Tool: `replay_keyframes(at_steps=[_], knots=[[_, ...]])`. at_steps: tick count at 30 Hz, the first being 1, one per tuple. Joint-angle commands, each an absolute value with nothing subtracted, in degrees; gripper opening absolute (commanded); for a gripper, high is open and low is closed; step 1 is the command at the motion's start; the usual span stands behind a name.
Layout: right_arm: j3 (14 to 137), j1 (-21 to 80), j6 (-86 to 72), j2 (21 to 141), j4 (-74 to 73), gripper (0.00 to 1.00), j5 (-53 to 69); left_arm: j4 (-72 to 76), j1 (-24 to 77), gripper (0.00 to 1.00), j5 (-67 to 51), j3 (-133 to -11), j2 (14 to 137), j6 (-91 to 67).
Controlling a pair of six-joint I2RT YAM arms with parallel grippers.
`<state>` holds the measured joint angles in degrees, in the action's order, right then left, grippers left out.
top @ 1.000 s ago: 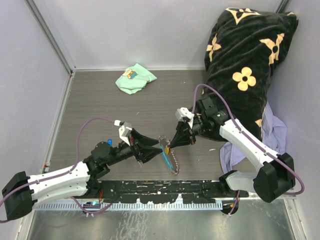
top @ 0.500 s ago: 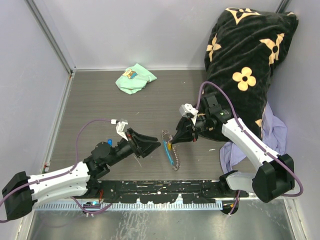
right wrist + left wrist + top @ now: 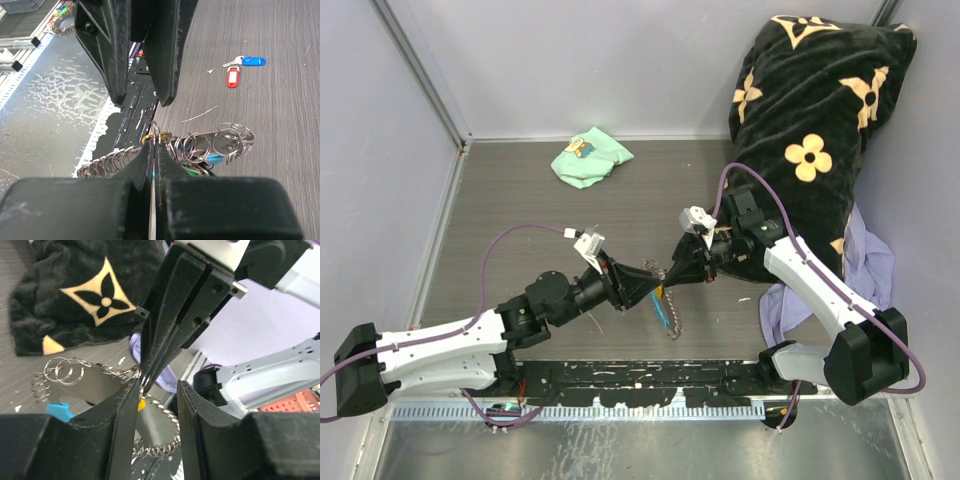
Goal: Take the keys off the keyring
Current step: Remove the key from the keyring.
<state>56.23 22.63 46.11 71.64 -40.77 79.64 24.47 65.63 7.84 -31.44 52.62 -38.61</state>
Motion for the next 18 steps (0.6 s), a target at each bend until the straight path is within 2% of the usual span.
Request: replay_keyframes(at_steps=[1,18], knots=[[56.66,22.43,45.42,69.9,-39.11,0.01,83.36,20.79,66.2,0.36,10.12,-34.56,53.81,-36.27],[56.28,22.44,45.02,69.81,-38.59,0.01,83.28,18.14,66.27,0.3,8.52,-36.89,55.31,-34.8]])
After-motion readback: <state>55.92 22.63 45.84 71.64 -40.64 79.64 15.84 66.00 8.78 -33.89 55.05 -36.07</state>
